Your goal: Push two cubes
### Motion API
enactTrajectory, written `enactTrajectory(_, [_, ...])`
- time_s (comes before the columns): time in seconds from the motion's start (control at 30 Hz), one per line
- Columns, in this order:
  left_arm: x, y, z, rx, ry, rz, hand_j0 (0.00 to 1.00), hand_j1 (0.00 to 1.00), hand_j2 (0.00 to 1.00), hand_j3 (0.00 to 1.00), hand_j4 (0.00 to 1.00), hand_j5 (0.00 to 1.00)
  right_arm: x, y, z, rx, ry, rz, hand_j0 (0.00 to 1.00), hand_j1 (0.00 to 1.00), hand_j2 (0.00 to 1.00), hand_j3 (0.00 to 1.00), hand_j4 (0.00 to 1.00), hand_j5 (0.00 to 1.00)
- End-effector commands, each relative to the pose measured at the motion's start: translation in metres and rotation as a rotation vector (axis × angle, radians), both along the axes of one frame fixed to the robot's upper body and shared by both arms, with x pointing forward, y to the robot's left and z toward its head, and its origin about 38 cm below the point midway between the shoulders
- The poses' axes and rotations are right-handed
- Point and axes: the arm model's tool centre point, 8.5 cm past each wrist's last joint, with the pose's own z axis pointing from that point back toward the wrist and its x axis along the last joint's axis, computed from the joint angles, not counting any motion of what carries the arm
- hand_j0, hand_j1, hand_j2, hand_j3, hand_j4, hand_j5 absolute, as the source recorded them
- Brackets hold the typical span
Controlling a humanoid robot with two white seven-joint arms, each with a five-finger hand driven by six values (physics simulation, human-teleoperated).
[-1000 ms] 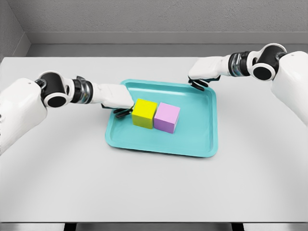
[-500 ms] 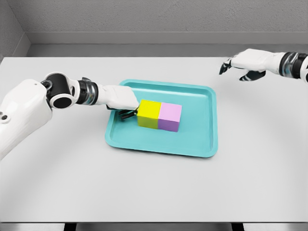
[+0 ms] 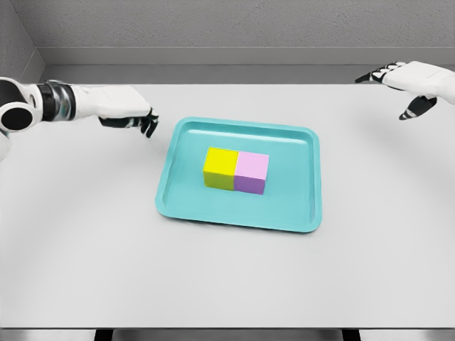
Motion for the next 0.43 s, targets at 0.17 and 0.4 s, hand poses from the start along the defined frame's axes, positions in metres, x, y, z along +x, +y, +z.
enactTrajectory(0.17, [0.006, 0.093, -0.036, -0.297, 0.167, 0.333, 1.00, 1.00, 1.00, 1.00, 1.00, 1.00, -0.003, 0.002, -0.012, 0.005, 0.023, 0.001, 1.00, 1.00, 1.00, 1.00, 1.00, 1.00])
enactTrajectory(0.4, [0.005, 0.096, -0.035, -0.298, 0.168, 0.340, 1.00, 1.00, 1.00, 1.00, 1.00, 1.00, -0.001, 0.003, -0.008, 0.005, 0.016, 0.004, 1.00, 1.00, 1.00, 1.00, 1.00, 1.00])
